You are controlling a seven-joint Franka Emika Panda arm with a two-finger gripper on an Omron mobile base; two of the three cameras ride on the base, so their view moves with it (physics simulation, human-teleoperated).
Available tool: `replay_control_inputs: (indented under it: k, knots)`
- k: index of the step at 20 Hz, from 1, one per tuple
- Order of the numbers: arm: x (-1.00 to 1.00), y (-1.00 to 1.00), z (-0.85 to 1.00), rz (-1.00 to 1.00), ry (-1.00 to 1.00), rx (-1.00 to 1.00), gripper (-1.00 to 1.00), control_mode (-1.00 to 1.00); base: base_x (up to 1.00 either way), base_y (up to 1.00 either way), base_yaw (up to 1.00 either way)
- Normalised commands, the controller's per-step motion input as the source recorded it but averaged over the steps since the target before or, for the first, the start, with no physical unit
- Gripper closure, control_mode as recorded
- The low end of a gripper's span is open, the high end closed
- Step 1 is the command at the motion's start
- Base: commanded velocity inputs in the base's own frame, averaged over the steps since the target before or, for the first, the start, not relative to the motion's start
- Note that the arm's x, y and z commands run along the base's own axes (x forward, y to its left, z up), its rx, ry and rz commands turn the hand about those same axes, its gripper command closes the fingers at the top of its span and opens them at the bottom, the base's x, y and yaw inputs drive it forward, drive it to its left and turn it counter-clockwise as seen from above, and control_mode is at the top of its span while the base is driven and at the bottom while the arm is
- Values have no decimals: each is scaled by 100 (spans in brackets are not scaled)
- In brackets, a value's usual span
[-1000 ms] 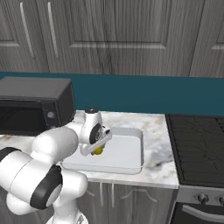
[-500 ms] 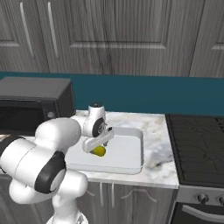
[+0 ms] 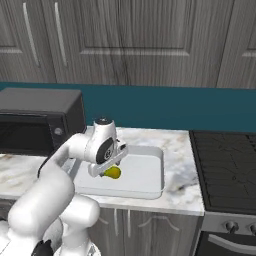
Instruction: Pick the orange and pear from the fridge and place them inside the tupperware on the counter.
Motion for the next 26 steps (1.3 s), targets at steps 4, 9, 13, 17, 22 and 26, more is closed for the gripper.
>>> replay_control_inputs:
  k: [4,9,13,17,22,26]
  knots:
    - [-69,10,67,-30,-10,8,-100,-100,0,0,0]
    - [-63,40,66,-74,-1,16,-100,-100,0,0,0]
    - [-66,42,70,-79,0,25,-100,-100,0,0,0]
    - [-84,19,58,-62,0,33,-100,-100,0,0,0]
    - [-85,23,43,-58,-1,26,-100,-100,0,0,0]
    - [-60,52,27,-83,-14,4,-100,-100,0,0,0]
